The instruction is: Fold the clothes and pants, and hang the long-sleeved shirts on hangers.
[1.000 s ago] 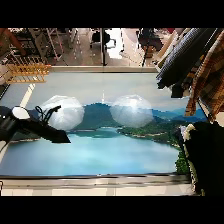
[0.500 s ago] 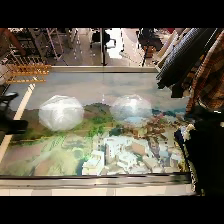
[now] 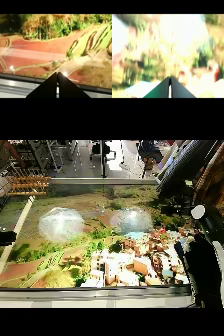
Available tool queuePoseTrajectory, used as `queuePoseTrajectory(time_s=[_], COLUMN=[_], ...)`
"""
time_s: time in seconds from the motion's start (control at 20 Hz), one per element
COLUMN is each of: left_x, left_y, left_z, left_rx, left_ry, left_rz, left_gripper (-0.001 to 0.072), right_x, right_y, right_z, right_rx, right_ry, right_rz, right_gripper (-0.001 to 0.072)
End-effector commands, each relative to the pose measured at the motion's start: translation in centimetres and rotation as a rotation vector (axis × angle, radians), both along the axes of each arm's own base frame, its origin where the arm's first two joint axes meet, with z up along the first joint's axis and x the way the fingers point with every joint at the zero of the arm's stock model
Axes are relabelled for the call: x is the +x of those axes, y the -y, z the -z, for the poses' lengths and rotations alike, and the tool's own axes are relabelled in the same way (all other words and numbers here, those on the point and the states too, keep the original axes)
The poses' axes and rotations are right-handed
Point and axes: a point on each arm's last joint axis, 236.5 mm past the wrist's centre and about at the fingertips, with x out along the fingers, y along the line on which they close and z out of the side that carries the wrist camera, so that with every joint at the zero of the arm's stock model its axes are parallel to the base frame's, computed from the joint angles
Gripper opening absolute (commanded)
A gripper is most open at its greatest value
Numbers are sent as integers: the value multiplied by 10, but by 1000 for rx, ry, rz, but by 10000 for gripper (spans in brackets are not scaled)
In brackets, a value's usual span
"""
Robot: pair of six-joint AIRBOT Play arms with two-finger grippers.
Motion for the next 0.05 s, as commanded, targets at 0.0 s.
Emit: queuePoseTrajectory(time_s=[0.0], left_x=[0], left_y=[-2], left_z=[-1], left_rx=[7], left_ry=[2], left_rz=[-3], left_gripper=[16], right_x=[14], right_y=[-6], right_z=[-19], right_rx=[16], right_ry=[98], right_rz=[8], right_gripper=[56])
